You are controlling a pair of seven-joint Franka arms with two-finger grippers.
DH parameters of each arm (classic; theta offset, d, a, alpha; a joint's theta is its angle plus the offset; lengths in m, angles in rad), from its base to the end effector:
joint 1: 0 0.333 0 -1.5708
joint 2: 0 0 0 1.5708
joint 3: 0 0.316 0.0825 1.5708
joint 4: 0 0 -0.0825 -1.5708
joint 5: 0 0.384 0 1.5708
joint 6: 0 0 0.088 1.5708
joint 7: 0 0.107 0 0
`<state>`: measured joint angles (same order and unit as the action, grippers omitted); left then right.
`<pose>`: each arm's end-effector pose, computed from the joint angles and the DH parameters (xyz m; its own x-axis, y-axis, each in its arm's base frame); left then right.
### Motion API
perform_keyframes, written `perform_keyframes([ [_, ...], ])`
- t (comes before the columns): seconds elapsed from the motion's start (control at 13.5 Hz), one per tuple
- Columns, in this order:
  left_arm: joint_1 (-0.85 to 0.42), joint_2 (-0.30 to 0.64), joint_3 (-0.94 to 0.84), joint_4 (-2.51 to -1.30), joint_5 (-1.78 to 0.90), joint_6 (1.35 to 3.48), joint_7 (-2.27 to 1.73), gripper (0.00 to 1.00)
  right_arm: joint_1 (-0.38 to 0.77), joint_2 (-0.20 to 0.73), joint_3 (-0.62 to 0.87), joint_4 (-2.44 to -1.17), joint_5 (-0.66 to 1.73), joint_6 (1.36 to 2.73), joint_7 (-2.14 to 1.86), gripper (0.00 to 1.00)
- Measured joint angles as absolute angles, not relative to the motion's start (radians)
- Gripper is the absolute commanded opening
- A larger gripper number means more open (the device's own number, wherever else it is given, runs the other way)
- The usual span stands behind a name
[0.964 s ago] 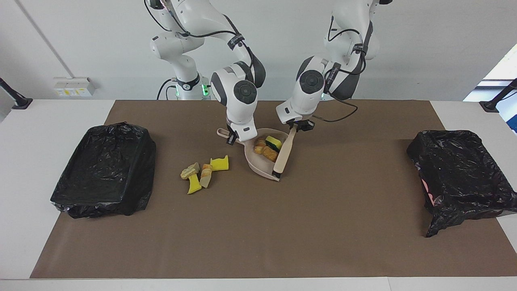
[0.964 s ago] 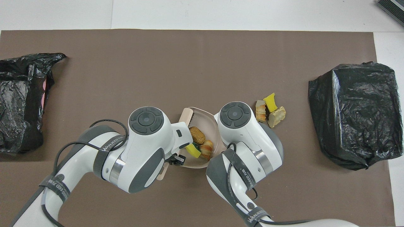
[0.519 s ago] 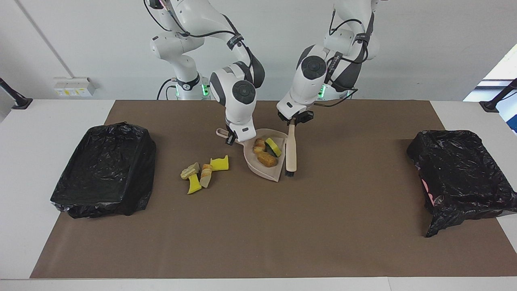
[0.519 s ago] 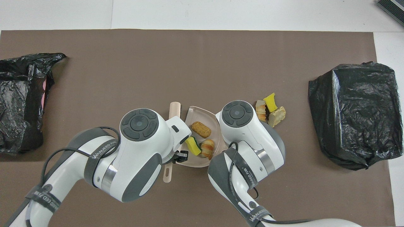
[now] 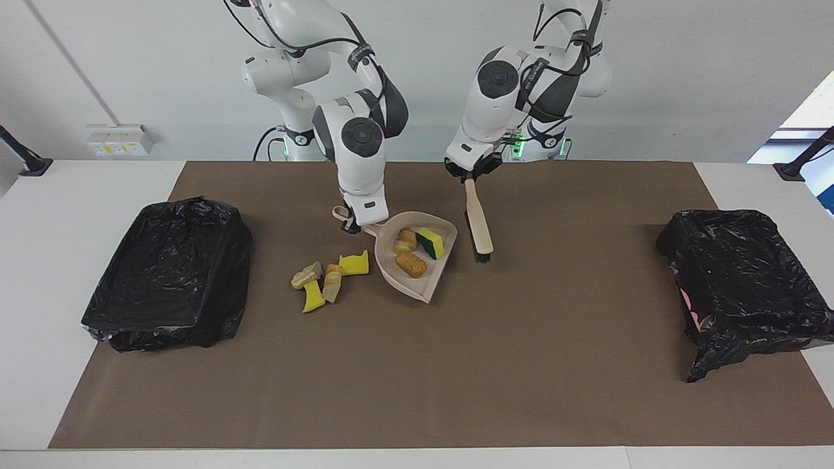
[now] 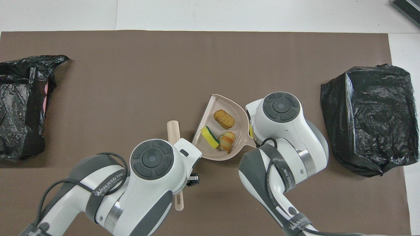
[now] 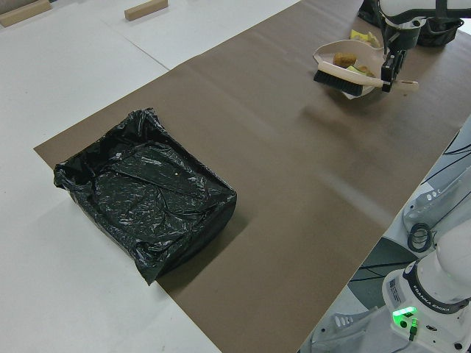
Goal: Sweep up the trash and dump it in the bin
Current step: 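Carry the dustpan to the nearby black bag and tip it with the right gripper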
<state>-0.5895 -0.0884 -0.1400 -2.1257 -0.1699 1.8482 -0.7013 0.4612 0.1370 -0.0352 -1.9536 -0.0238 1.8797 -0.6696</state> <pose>0.3642 -0.3448 0.4348 0.9710 0.0368 -0.2361 0.0336 -0.9993 -0.0177 0.5130 0.2314 0.3927 0.4328 0.8834 -0.1800 0.8835 -0.4553 -0.1100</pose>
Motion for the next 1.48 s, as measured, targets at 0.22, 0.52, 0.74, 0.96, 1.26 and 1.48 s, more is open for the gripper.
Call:
perform_keyframes([
  [0.22,-0.677,-0.183,-0.142,-2.26,-0.17,1.918,-0.771,0.0,0.388,0.099,-0.037,-1.901,-0.024,1.802,-0.677,0.0],
  [0.52,-0.793,-0.255,-0.144,-2.359,-0.171,1.979,-0.858,0.0,0.216,0.074,-0.047,-1.798,-0.024,1.696,-0.835,0.0],
  [0.74,-0.876,-0.257,-0.146,-2.403,-0.171,2.046,-0.936,0.0,0.074,0.064,-0.052,-1.771,-0.026,1.675,-0.956,0.0],
  [0.96,-0.944,-0.253,-0.147,-2.46,-0.171,2.123,-0.992,0.0,-0.089,0.064,-0.056,-1.765,-0.029,1.674,-1.091,0.0],
  [1.26,-0.989,-0.25,-0.147,-2.488,-0.171,2.153,-1.035,0.0,-0.274,0.065,-0.061,-1.757,-0.106,1.674,-1.279,0.0],
  [1.48,-0.993,-0.244,-0.148,-2.493,-0.171,2.161,-1.037,0.0,-0.373,0.095,-0.061,-1.692,-0.143,1.675,-1.414,0.0],
])
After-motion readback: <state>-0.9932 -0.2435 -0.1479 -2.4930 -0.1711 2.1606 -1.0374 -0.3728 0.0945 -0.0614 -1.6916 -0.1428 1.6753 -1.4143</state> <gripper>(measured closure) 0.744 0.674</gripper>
